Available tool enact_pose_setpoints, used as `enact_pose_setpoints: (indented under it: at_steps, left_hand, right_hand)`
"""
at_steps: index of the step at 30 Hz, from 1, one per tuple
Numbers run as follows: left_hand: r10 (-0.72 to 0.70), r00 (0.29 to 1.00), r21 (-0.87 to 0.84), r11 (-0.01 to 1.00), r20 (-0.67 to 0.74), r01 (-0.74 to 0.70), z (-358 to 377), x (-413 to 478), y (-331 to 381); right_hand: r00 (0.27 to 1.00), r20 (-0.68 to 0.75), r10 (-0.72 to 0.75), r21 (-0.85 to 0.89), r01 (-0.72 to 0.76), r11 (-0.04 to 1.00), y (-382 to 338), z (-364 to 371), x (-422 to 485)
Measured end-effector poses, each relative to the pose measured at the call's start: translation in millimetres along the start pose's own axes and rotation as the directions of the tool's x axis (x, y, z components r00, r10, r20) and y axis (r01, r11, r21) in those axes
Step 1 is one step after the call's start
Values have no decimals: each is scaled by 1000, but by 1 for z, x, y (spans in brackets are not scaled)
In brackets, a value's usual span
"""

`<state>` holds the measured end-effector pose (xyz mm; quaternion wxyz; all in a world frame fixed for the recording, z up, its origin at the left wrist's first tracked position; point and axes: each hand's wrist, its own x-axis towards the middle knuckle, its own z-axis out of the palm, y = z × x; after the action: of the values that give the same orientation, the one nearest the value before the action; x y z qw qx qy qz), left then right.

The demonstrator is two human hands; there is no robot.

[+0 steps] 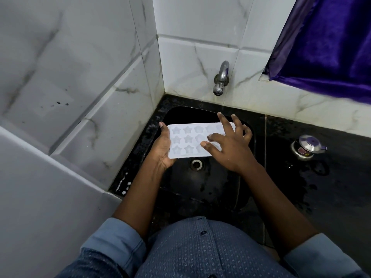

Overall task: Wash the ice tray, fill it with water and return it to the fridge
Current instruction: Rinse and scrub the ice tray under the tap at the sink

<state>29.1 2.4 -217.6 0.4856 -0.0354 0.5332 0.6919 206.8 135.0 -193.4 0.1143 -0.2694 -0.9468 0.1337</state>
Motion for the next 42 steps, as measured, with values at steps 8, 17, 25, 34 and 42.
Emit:
enact_pose_setpoints:
  at_steps: [8,17,25,34,42]
  left_hand:
    - [14,1000,5,1000,-11,-14,1,-3,-1]
    - [5,1000,10,1000,-23,-5,2,-7,-2]
    - [4,999,14,1000,-41,-3,2,-8,-4]
    - [14,999,14,1000,-35,-13,0,-6,-6]
    - [19,1000,4,1000,-17,-18,-3,-3,-6]
  right_hand:
    - [1000,-3,-4,4,4,1000,-1,1,-2]
    - [1000,2,8,10,-8,1000,-1,0,-2]
    - [1000,-13,3,62,-2,998,2,0,-5]
    - [998,-61,-23,123,31,992,9,-4,-6]
    - [998,-53,15,84,-10,996,27,-5,-7]
